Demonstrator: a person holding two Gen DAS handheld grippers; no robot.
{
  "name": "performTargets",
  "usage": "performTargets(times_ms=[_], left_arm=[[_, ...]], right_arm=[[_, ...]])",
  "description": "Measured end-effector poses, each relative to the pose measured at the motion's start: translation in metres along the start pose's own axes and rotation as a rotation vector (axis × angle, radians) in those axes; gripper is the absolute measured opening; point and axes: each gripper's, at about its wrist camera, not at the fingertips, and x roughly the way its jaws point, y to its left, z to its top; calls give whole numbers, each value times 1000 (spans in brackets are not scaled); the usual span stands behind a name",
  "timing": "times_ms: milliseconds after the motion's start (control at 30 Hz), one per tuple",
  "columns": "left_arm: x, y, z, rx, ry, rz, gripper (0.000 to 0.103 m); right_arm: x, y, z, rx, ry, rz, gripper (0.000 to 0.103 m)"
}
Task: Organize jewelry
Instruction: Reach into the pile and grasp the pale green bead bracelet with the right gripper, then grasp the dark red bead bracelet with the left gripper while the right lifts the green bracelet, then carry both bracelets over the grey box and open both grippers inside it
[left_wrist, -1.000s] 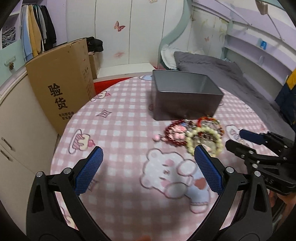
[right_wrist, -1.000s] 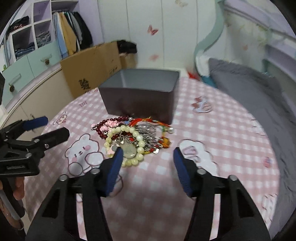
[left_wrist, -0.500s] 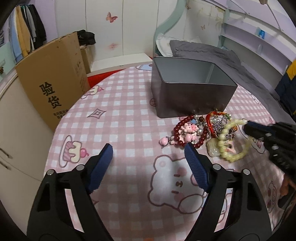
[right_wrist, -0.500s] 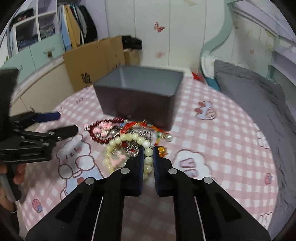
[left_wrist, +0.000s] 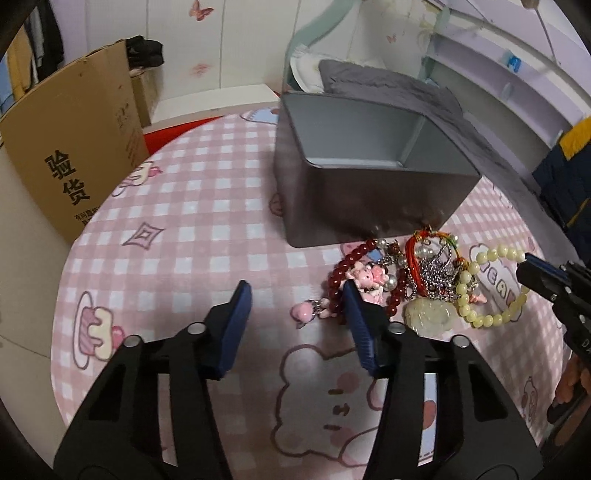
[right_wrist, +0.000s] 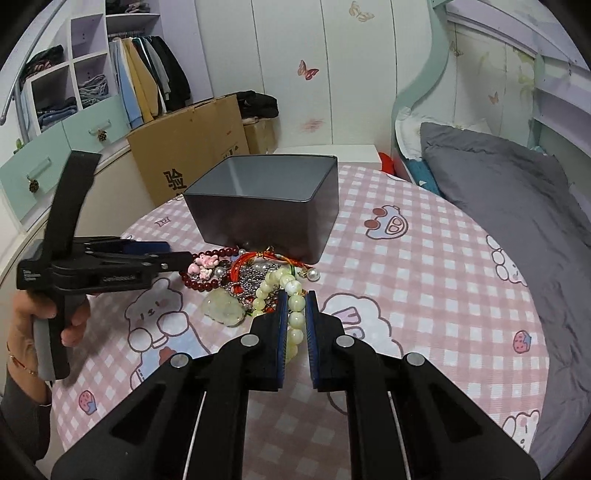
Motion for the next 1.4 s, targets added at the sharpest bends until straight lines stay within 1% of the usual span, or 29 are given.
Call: performTargets(times_ms=[67, 133, 200, 400, 433, 467, 500, 533, 633, 800, 967, 1067, 1133, 1267, 1400], left_arm=[[1, -4, 2, 15, 0, -1, 43], [3, -8, 5, 33, 3, -18, 33], [5, -10, 5, 54, 8, -26, 30], [9, -10, 14, 55, 56, -74, 29], [9, -9, 14, 58, 58, -76, 27], [9, -11, 14, 61, 61, -85, 24], [12, -10, 18, 63, 65, -104, 12], [13, -10, 19, 59, 72, -132, 8], [15, -14, 19, 57, 67, -134, 8], [7, -8, 11, 15, 58, -201, 8], [-25, -8, 9, -1, -1, -297, 8], [-46, -12, 10, 6, -37, -336, 8], [-57, -14, 10, 12, -66, -346, 8], [-85, -16, 16, 20, -128, -414, 8], [-101, -15, 29, 16, -181, -426, 8]], right_arm=[[1, -1, -1, 2, 2, 0, 8], [2, -3, -1, 6, 3, 1, 8], [3, -4, -2, 9, 3, 3, 8], [3, -6, -2, 15, 4, 13, 8], [3, -7, -2, 17, 3, 16, 8], [3, -7, -2, 19, 3, 17, 8], [3, -7, -2, 20, 3, 19, 8], [2, -6, -2, 21, 3, 19, 8], [0, -4, -1, 18, 0, 21, 8], [-15, 1, 3, 12, -24, 28, 8], [-29, 7, 11, 11, -49, 39, 8], [-36, 10, 16, 12, -65, 51, 8], [-41, 14, 19, 10, -78, 58, 8], [-46, 18, 29, 1, -95, 68, 8], [-45, 18, 46, 7, -120, 84, 8]])
